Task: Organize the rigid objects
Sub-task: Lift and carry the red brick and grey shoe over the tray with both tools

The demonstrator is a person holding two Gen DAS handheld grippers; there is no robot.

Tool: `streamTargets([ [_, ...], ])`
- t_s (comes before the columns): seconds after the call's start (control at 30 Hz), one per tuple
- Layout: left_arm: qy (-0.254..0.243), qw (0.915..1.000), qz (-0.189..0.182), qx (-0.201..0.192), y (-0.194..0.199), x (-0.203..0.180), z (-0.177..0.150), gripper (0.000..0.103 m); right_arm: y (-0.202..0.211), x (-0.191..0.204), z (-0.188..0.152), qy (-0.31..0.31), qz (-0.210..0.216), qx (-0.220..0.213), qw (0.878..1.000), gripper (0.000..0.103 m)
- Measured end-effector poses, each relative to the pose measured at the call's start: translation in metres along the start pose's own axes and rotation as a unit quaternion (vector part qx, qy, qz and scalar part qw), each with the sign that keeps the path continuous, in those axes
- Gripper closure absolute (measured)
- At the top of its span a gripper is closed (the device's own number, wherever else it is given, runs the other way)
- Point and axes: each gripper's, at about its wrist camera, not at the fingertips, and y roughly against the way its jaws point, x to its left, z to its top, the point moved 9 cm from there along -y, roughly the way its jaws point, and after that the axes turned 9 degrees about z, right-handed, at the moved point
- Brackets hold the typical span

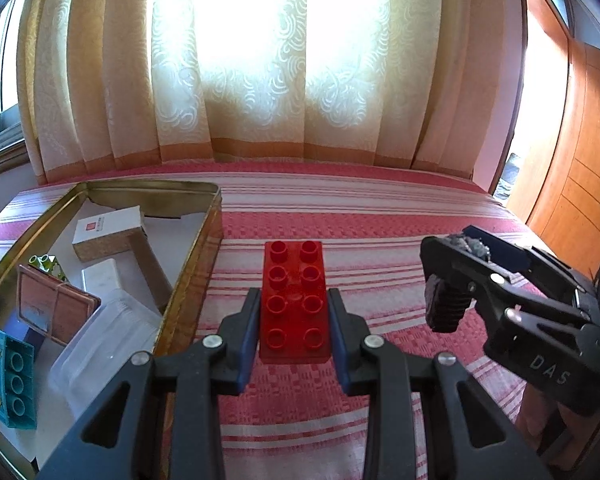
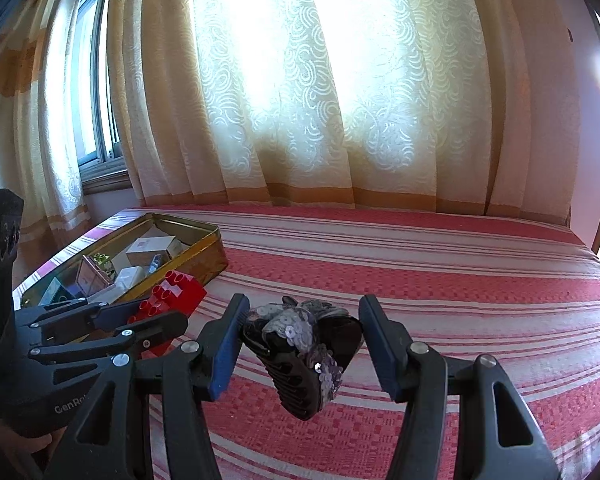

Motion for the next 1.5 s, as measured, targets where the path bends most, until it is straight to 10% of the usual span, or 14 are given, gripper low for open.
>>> streamTargets([
  [1.07,0.032,0.998,0.027,-0.047,0.043,0.042,-0.003,0.072,-0.008,0.048,-0.003,0.005,0.046,0.003,0.999,0.044],
  [1.5,0.06,0.9904,0.099,-0.075,0.087,0.133,0.021,0.072,-0.026,0.121,0.053,0.007,0.163,-0.003,0.987,0.044],
])
